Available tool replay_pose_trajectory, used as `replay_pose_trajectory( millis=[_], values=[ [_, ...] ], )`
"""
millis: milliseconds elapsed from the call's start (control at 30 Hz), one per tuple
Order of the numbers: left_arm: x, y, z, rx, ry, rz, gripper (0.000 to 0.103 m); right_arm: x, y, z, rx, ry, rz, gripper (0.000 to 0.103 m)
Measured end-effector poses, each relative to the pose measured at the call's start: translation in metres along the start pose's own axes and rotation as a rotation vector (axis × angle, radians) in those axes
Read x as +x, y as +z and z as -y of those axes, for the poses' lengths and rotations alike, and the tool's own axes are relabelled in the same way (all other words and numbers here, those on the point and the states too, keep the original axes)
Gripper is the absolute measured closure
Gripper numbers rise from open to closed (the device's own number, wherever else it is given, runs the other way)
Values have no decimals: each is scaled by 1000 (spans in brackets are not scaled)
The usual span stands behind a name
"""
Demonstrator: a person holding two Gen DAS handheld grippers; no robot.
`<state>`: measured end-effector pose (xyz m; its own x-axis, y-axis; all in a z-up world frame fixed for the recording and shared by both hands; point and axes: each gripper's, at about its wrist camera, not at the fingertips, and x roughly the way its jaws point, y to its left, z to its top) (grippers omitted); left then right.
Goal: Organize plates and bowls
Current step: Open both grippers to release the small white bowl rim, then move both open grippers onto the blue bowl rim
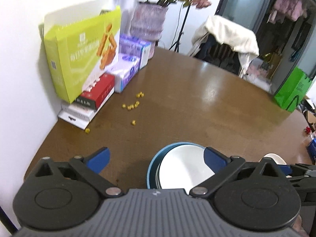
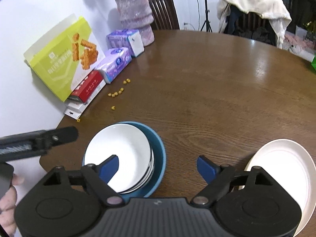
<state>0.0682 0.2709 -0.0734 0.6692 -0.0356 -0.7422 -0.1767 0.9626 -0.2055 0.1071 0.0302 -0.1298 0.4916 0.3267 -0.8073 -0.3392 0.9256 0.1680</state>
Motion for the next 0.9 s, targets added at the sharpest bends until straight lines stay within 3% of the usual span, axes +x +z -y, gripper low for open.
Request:
replay_pose_trajectory(
  millis=[167, 333, 667, 900],
  values=[
    [-15, -6, 3, 25, -1, 44, 0, -25, -12, 9, -26, -92, 109, 7],
    [-23, -16, 7, 58, -2, 58, 0, -50, -23, 16, -35, -106, 187, 1],
    [-34, -31, 17, 73, -40, 58, 0, -84, -50, 28, 4, -103, 199, 0],
    [-36, -37, 38, 114, -75, 48, 0, -102, -64, 50, 101, -99, 230, 0]
  ],
)
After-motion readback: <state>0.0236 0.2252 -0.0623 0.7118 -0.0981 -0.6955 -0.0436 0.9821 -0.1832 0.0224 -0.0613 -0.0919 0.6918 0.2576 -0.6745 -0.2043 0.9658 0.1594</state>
